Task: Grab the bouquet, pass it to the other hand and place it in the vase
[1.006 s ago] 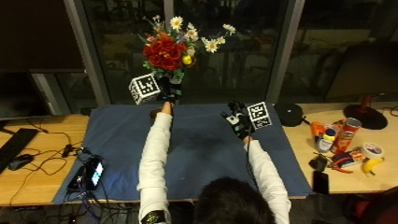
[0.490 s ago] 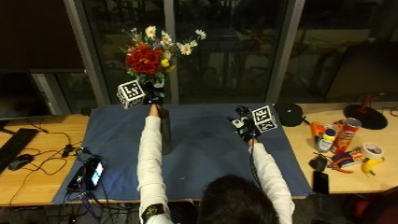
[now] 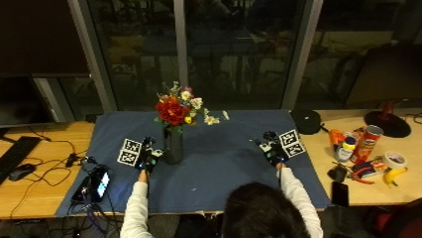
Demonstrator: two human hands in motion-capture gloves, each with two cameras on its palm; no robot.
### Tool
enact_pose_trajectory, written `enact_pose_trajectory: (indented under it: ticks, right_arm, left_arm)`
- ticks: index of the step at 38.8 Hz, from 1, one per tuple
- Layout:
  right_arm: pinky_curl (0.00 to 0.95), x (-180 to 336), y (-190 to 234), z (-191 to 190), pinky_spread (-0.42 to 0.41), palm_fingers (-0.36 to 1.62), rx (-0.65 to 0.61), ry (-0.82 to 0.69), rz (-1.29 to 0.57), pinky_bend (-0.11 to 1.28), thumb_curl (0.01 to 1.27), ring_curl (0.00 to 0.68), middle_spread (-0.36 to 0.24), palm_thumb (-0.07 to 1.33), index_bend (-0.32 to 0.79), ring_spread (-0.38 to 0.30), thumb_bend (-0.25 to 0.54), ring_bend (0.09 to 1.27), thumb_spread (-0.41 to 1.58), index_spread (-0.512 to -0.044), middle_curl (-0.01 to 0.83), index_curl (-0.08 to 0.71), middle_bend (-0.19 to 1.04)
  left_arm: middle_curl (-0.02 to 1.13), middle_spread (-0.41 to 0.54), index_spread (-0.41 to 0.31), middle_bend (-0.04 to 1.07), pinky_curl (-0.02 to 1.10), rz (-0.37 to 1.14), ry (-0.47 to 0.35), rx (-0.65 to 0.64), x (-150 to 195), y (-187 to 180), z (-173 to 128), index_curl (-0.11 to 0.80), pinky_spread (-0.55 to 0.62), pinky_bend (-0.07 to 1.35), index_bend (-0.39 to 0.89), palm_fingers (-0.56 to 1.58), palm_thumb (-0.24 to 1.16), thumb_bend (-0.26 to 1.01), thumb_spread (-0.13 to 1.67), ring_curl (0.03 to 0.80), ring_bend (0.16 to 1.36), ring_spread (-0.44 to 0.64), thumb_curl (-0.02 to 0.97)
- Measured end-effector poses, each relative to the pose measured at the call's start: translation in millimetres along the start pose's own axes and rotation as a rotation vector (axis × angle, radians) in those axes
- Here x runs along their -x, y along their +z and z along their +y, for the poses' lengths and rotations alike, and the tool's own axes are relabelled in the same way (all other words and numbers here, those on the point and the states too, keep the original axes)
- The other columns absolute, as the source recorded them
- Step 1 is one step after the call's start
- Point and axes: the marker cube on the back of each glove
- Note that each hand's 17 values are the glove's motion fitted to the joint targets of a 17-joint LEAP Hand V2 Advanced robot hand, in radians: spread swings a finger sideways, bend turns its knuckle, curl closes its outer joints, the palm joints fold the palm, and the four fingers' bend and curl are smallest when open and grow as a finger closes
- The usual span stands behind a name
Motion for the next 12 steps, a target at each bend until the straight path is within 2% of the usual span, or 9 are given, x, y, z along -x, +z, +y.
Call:
enact_pose_trajectory:
  ticks: [5, 8, 12]
  right_arm:
    - [0.322, -19, -5, 3, 0.105, 0.35, 0.028, 0.042, -0.051, 0.27, 0.33, 0.299, -0.033, 0.45, 0.16, -0.003, -0.025, 0.3, 1.1, -0.283, 0.383, 0.308, 0.26]
    - [0.321, -24, -4, 1, 0.108, 0.36, 0.029, 0.012, -0.059, 0.27, 0.33, 0.297, -0.031, 0.45, 0.16, 0.0, -0.02, 0.29, 1.11, -0.282, 0.382, 0.309, 0.26]
    - [0.321, -37, -2, -10, 0.11, 0.36, -0.022, -0.045, 0.01, 0.25, 0.32, 0.297, -0.027, 0.47, 0.15, 0.002, -0.016, 0.28, 1.11, -0.281, 0.382, 0.309, 0.25]
  left_arm:
    - [0.33, 0.321, 0.191, 0.2, 0.33, -0.098, 0.148, 0.018, -13, 0, 6, 0.268, 0.41, 0.42, 0.05, -0.14, 0.55, -0.03, 0.82, 0.322, 0.57, 0.39, 0.501]
    - [0.33, 0.361, 0.203, 0.2, 0.32, -0.167, 0.21, 0.037, -20, 1, 6, 0.238, 0.45, 0.43, 0.04, -0.15, 0.51, -0.05, 0.84, 0.318, 0.57, 0.43, 0.474]
    - [0.32, 0.394, 0.215, 0.19, 0.32, -0.173, 0.289, 0.074, -24, 3, 8, 0.207, 0.48, 0.43, 0.05, -0.16, 0.5, -0.04, 0.86, 0.312, 0.57, 0.46, 0.45]
